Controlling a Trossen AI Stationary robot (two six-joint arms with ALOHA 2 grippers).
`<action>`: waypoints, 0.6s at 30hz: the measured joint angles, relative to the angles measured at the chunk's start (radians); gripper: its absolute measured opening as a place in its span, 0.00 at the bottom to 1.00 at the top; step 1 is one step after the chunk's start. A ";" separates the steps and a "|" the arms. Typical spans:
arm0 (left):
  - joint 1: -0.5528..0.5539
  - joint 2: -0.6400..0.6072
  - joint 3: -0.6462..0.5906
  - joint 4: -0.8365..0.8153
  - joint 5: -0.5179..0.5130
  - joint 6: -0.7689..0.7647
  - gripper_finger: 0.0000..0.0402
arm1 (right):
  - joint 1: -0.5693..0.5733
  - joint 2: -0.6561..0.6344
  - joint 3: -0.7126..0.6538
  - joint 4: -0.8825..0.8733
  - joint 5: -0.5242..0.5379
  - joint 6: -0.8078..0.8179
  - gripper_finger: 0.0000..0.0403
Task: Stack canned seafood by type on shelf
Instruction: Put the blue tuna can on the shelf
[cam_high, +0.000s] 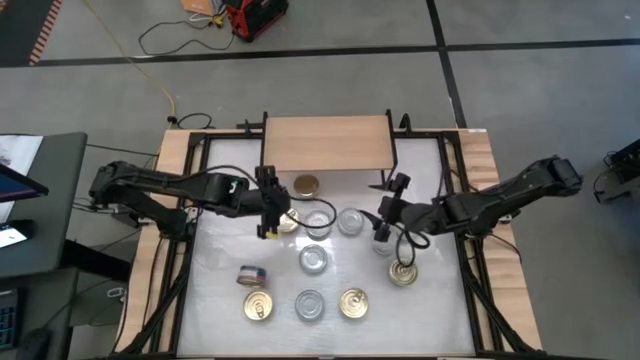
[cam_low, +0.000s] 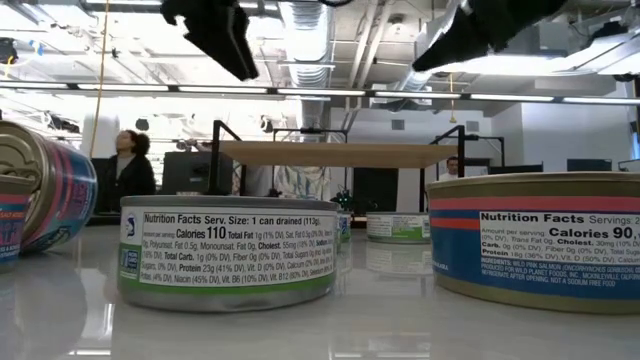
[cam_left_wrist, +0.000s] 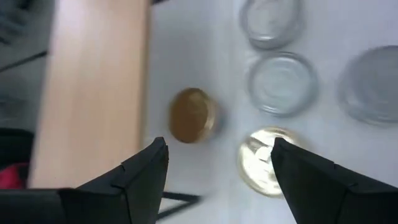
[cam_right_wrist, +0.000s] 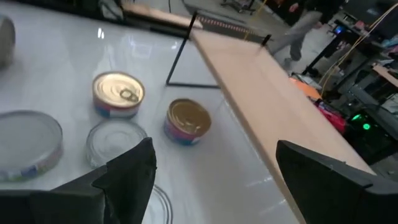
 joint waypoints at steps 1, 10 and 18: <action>-0.006 -0.002 0.000 -0.026 0.019 -0.033 0.68 | -0.004 0.016 0.000 0.002 -0.016 0.004 0.90; -0.185 -0.068 0.000 -0.144 0.412 -0.534 0.68 | 0.066 0.099 0.000 -0.084 -0.133 0.106 0.90; -0.309 0.082 -0.052 -0.082 0.291 -0.645 0.68 | 0.031 0.103 0.000 0.039 -0.175 0.000 0.90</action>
